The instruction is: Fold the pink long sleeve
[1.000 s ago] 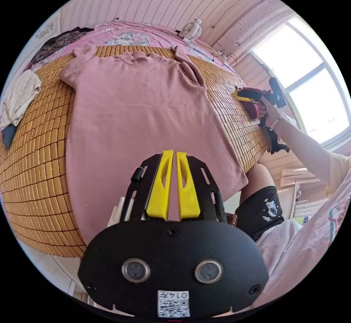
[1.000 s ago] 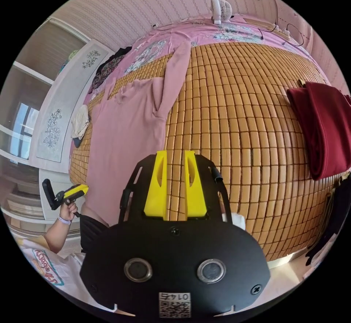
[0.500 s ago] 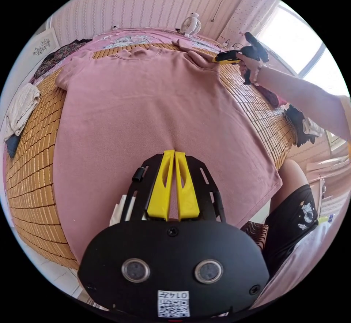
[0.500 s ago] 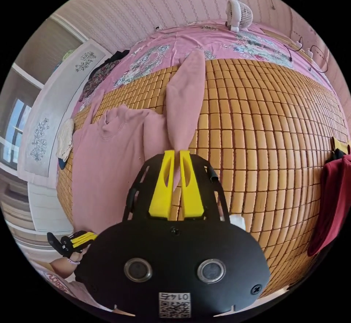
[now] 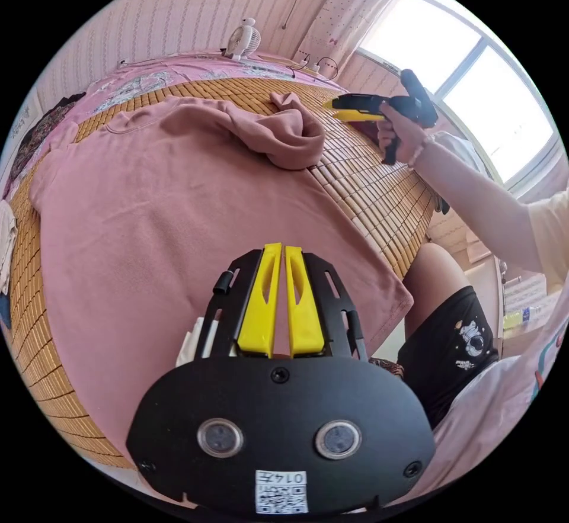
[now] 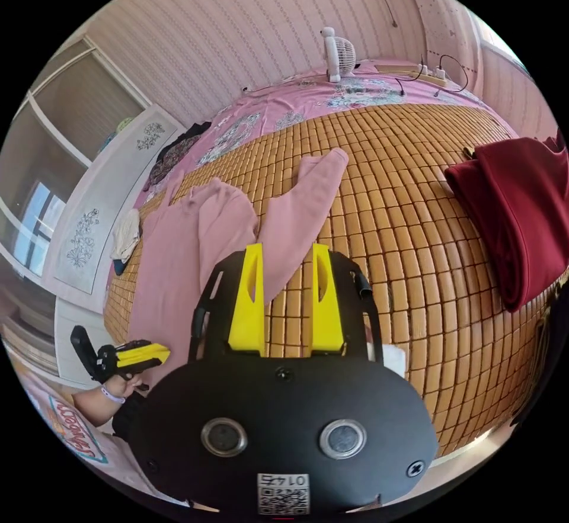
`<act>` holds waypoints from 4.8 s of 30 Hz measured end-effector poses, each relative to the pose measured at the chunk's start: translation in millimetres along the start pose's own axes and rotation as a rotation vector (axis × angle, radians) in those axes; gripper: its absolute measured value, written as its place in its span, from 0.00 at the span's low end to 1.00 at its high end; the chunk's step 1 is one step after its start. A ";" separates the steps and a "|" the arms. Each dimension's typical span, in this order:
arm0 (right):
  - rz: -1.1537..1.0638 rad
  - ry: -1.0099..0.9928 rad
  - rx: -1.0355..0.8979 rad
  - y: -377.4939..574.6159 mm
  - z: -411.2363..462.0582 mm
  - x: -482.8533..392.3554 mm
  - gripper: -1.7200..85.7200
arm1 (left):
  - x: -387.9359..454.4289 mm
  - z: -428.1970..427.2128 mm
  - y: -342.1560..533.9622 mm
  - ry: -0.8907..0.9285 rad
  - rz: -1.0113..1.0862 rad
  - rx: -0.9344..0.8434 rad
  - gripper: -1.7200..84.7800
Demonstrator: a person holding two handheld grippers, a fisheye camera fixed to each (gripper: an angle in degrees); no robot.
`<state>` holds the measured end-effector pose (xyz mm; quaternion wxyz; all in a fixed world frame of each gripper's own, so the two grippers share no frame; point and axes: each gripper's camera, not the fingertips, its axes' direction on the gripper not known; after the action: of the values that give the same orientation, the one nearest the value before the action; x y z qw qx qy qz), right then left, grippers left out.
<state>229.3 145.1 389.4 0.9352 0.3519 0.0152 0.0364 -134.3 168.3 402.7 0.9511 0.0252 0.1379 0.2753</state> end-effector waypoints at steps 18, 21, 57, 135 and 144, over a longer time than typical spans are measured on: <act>-0.030 0.099 0.220 136.1 -133.1 37.6 0.08 | 25.3 29.0 -61.1 0.076 0.117 0.059 0.01; 0.127 0.175 0.249 175.9 -153.4 84.7 0.10 | 34.7 37.5 -93.2 0.081 0.172 0.056 0.01; 0.487 0.394 0.187 236.2 -112.2 146.8 0.11 | 41.3 142.5 -271.5 -0.182 0.181 -0.013 0.09; -0.691 0.062 -0.408 -159.4 -47.9 -449.3 0.13 | -129.1 -242.9 162.2 -0.126 -0.384 0.085 0.08; -0.673 0.011 -0.377 -302.5 124.7 -636.9 0.14 | -141.4 -245.3 193.6 -0.117 -0.290 0.044 0.07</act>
<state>-381.5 -213.7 285.4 0.9430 0.1491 0.1281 -0.2686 -416.7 250.4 226.1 0.9865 0.0419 0.0902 0.1302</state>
